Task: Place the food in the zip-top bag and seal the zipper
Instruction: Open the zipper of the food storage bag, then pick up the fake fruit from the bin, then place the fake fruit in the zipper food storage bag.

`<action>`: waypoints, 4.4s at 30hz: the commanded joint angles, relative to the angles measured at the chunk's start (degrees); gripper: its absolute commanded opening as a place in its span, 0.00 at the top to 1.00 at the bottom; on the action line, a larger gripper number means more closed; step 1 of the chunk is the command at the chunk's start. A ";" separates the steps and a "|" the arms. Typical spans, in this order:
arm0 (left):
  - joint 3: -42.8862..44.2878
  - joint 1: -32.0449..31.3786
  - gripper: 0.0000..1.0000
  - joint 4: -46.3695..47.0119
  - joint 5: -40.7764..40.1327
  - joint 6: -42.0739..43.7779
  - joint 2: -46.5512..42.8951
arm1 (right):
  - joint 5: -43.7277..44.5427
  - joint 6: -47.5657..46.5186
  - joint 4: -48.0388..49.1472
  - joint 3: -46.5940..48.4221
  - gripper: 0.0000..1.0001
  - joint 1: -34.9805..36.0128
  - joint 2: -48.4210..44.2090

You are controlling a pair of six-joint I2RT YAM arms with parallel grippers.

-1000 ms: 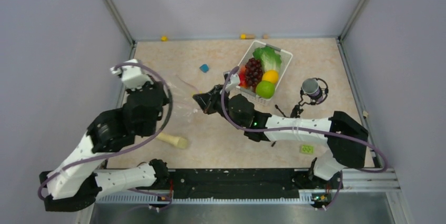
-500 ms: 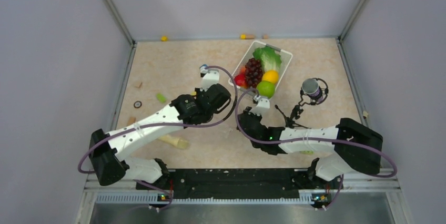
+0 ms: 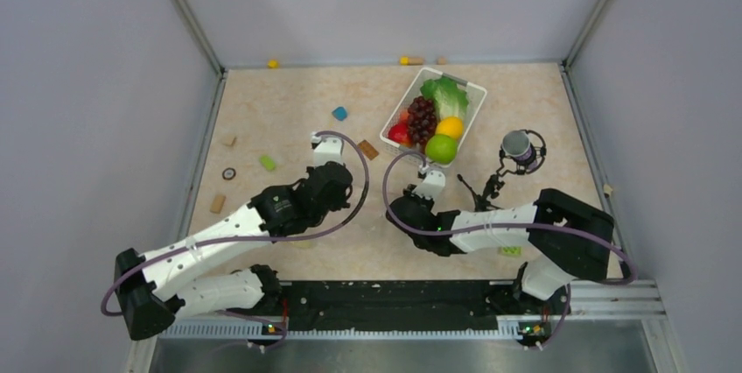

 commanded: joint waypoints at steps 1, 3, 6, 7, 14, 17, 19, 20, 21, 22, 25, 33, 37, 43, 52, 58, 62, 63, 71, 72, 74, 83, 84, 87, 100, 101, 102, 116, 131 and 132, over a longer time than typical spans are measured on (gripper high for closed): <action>-3.63 0.36 1.00 5.10 -3.53 -0.42 -5.50 | 1.73 -0.88 -8.37 1.03 0.89 -0.67 0.93; -4.49 0.36 1.00 6.24 -4.10 -0.68 -5.91 | -0.59 -5.46 -6.06 1.05 0.80 -0.62 -0.95; -5.69 0.36 1.00 6.92 -3.98 -2.38 -5.30 | -6.98 -15.63 1.39 0.76 0.53 -0.63 -4.22; -6.46 0.36 1.00 7.57 -3.62 -2.50 -5.02 | -9.30 -17.94 3.19 0.82 0.48 -0.59 -5.25; -6.47 0.36 1.00 7.44 -3.66 -3.79 -2.87 | -15.19 -23.60 4.13 1.28 0.04 -0.38 -12.80; -7.90 0.32 1.00 8.43 -3.89 -4.12 -4.24 | -14.29 -23.89 1.15 1.50 0.01 -0.36 -16.04; -8.38 0.36 1.00 8.64 -4.06 -4.30 -5.50 | -12.29 -22.75 -2.48 1.95 0.01 -0.38 -17.79; -8.67 0.36 1.00 8.55 -4.19 -4.43 -6.20 | -10.86 -22.44 -4.90 2.48 0.01 -0.40 -18.53; -8.86 0.36 1.00 8.46 -4.30 -4.76 -6.97 | -9.37 -22.49 -7.22 3.23 0.01 -0.36 -19.11; -9.30 0.36 1.00 8.56 -4.43 -4.88 -7.67 | -7.59 -22.43 -9.86 3.93 0.01 -0.34 -19.65; -11.10 0.36 1.00 10.18 -5.06 -5.13 -9.76 | -2.90 -22.06 -14.94 5.92 0.01 -0.38 -20.81; -13.13 0.36 1.00 12.29 -4.76 -5.56 -12.29 | 7.62 -23.17 -17.96 9.49 0.01 -2.91 -21.41; -13.52 0.36 1.00 12.67 -4.32 -5.72 -12.75 | 7.47 -26.11 -17.39 11.88 0.01 -7.59 -17.88; -14.21 0.36 1.00 13.97 -2.50 -5.67 -12.52 | 11.45 -27.87 -19.98 16.34 0.01 -11.77 -12.02; -14.30 0.36 1.00 14.05 -3.44 -5.42 -11.34 | 7.71 -33.39 -11.71 14.88 0.01 -17.69 -7.77; -14.01 0.36 1.00 14.16 -1.55 -5.41 -10.96 | 2.99 -33.98 -6.06 13.08 0.02 -21.00 -6.03; -13.81 0.36 1.00 13.81 -2.33 -5.30 -11.04 | 1.26 -32.77 -5.15 13.59 0.05 -21.74 -4.18; -13.81 0.32 1.00 13.59 -2.45 -5.32 -11.03 | 1.08 -32.14 -5.46 13.78 0.05 -21.76 -3.72; -13.84 0.35 1.00 13.46 -2.56 -5.38 -11.27 | 2.43 -29.97 -6.04 13.01 0.19 -21.88 -3.39; -13.83 0.36 1.00 13.40 -2.55 -5.31 -11.28 | 2.37 -30.27 -5.44 12.53 0.25 -21.86 -3.99; -13.86 0.36 1.00 13.49 -2.32 -5.44 -11.39 | 2.09 -30.38 -4.62 11.35 0.35 -21.81 -5.64; -15.09 0.36 1.00 15.08 0.44 -5.76 -13.61 | -17.36 -40.83 6.55 3.06 0.46 -21.83 -19.65; -15.42 0.36 1.00 15.56 0.66 -5.79 -14.05 | -23.30 -41.88 8.05 2.36 0.46 -21.84 -20.93; -16.21 0.36 1.00 16.45 0.43 -5.58 -15.18 | -40.70 -43.04 11.47 1.33 0.46 -21.85 -23.81; -16.76 0.36 1.00 16.70 0.06 -5.99 -16.32 | -77.52 -46.19 21.56 4.00 0.43 -11.81 -17.74; -16.76 0.36 1.00 16.60 0.00 -6.07 -16.41 | -76.75 -46.83 20.94 4.56 0.43 -10.90 -17.10; -16.76 0.36 1.00 16.67 0.06 -6.22 -16.57 | -75.74 -47.01 20.67 4.69 0.43 -10.27 -16.46; -19.44 0.36 1.00 20.92 3.66 -4.51 -20.41 | -50.48 -41.30 16.53 4.55 0.35 -9.62 -14.39; -21.75 0.36 1.00 21.88 1.97 -5.15 -26.33 | -49.45 -38.18 9.60 9.89 0.12 -8.29 -12.62; -21.93 0.36 1.00 21.85 1.71 -5.26 -26.64 | -50.36 -38.26 9.72 9.71 0.09 -8.25 -13.08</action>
